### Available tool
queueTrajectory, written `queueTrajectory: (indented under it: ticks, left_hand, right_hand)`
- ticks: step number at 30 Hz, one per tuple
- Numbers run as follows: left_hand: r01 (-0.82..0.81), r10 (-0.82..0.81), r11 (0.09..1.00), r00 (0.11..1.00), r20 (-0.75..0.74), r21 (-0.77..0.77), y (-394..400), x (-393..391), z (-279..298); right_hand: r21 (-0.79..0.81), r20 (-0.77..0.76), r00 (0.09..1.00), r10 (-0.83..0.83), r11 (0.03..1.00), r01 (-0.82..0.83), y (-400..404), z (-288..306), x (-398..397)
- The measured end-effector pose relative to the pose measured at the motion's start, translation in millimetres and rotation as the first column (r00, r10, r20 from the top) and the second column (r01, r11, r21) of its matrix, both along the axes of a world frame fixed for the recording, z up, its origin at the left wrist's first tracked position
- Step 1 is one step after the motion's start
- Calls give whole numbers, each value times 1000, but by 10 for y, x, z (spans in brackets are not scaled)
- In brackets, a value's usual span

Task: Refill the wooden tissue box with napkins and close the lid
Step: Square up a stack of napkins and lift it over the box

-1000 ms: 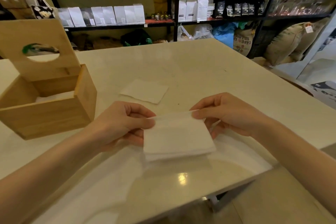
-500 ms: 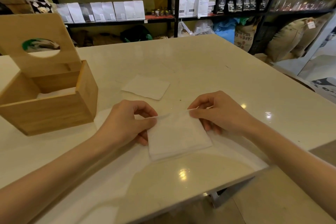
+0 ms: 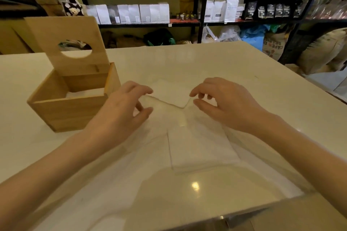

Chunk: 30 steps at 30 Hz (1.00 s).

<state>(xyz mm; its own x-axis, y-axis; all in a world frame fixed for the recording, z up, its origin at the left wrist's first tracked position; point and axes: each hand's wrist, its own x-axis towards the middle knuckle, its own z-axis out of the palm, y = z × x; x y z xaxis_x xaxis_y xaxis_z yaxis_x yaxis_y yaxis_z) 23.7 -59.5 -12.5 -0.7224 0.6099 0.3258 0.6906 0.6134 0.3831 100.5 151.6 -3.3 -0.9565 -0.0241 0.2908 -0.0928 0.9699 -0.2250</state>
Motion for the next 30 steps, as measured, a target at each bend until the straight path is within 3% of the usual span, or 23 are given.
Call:
queueTrajectory:
  ticks: [3,8,10,16,24,30]
  left_hand:
    - [-32,28,993,999,-35,-115,-76,-10,-149]
    - [7,4,984,998,57,-178,-117,23,-424]
    - [-50,46,982,999,-27,-181,-133,16,-458]
    - [-15,-10,989,986,-164,-145,-80,19,-520]
    - [-53,58,996,996,-72,70,-31,13,-484]
    - [-103,96,949,995,38,297,-74,62,-303]
  right_hand:
    - [-19,-41,985,168,986,-168,-157,-51,-272]
    - [159,72,954,290,941,-298,-385,-306,-670]
    - [191,99,950,295,932,-309,-426,-368,-744]
    - [170,127,937,327,923,-345,-444,-429,-791]
    - [64,-39,928,370,928,-367,-436,-438,-778]
    - [-182,-107,935,339,918,-354,-323,-41,-605]
